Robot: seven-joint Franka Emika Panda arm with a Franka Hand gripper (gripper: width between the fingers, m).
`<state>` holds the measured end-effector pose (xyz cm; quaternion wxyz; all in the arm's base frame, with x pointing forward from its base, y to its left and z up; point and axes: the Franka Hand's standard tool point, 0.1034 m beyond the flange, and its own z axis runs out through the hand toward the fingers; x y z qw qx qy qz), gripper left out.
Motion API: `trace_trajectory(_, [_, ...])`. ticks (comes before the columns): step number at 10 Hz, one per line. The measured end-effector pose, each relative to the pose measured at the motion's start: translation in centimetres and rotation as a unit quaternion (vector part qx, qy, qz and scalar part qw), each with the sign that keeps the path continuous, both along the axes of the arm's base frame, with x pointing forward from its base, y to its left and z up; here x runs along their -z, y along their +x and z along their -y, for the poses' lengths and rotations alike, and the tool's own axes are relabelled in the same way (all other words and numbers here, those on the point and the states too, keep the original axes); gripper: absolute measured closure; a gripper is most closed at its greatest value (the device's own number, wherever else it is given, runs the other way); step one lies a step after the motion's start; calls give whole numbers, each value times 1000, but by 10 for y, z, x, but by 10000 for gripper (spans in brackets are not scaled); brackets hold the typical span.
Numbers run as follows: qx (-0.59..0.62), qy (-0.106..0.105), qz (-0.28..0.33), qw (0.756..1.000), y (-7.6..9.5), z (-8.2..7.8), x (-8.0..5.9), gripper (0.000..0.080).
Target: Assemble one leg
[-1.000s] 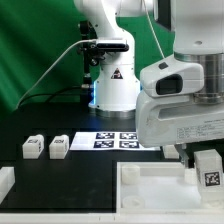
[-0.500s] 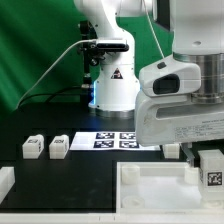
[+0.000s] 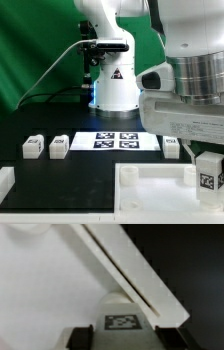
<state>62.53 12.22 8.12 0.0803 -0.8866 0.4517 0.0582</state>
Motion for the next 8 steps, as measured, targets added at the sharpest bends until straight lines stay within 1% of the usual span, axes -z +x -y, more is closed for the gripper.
trace_trajectory(1, [77,-4,-10,997,1,-4,0,506])
trace_trajectory(2, [136,0,-15,991,2,-4,1,506])
trace_trajectory(3, [198,0,-22,980,4,-5,1,506])
trace_trajectory(5, [275,-1,-37,961,4,-6,1,506])
trace_trajectory(7, [261,-2,-35,965,3,-6,1,506])
trace_trajectory(8, [228,-3,-29,973,2,-5,2,402])
